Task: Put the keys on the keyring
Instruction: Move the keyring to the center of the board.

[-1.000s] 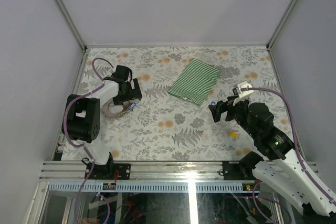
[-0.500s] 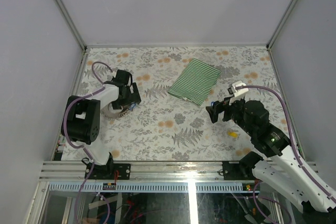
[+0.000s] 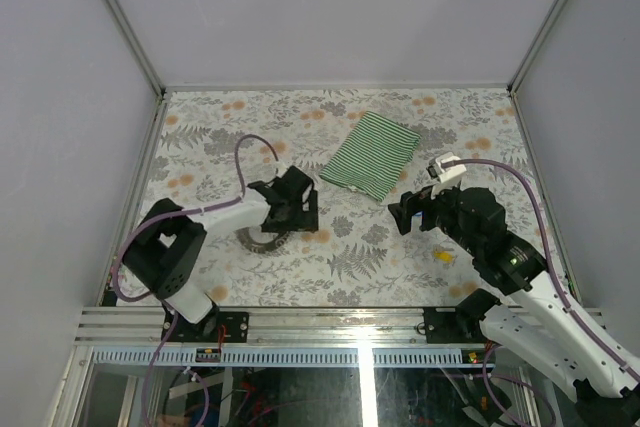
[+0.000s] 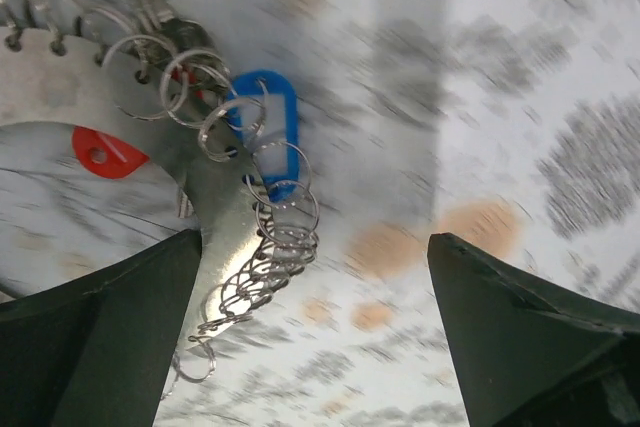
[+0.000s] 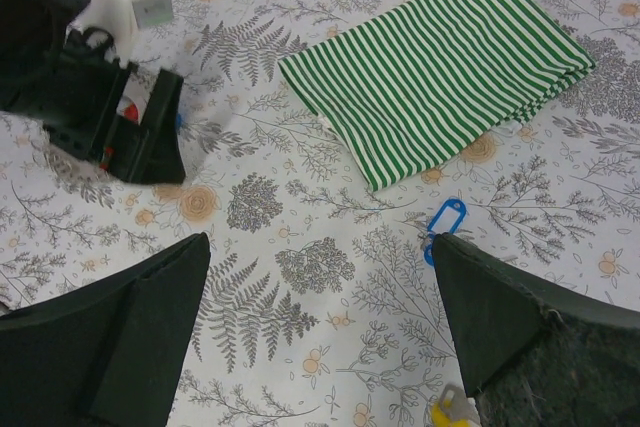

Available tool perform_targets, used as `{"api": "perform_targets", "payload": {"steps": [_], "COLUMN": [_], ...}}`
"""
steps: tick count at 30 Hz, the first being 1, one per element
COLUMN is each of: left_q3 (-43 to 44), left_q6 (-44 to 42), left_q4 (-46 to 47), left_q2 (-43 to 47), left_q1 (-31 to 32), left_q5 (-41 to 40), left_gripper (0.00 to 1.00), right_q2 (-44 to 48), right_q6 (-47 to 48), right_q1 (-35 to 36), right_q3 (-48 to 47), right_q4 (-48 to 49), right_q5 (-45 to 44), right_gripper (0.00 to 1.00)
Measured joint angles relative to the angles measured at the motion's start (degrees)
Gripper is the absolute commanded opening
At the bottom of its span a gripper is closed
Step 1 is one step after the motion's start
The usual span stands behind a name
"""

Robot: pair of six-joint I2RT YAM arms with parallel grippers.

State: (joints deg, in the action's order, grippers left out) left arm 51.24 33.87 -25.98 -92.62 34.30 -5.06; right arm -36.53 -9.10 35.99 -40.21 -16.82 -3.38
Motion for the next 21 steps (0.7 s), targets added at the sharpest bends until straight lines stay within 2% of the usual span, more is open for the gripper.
{"api": "perform_targets", "payload": {"steps": [6, 12, 17, 21], "left_q3": [1.31, 9.7, 10.93, 6.25], "left_q6": [6.16, 7.98, 7.72, 6.43], "left_q4": [0.02, 0.33, 1.9, 3.65], "left_q2": [-0.52, -4.96, -1.51, 9.44], "left_q1": [15.41, 26.73, 30.77, 30.23], "left_q5": [-0.07, -0.96, -5.62, -10.62], "left_gripper": [1.0, 1.0, 1.0, 0.97], "right_q2": [0.46, 2.78, 5.31, 5.42], "right_q6": [-1.36, -3.98, -5.68, -6.47], "right_q1": [0.0, 0.0, 0.0, 0.0], "right_q3": [0.0, 0.0, 0.0, 0.0], "right_q4": [0.57, 0.74, 0.11, -1.03], "right_q5": [-0.61, -4.55, -7.82, -9.01], "right_gripper": [0.99, 0.99, 0.99, 0.99]}}
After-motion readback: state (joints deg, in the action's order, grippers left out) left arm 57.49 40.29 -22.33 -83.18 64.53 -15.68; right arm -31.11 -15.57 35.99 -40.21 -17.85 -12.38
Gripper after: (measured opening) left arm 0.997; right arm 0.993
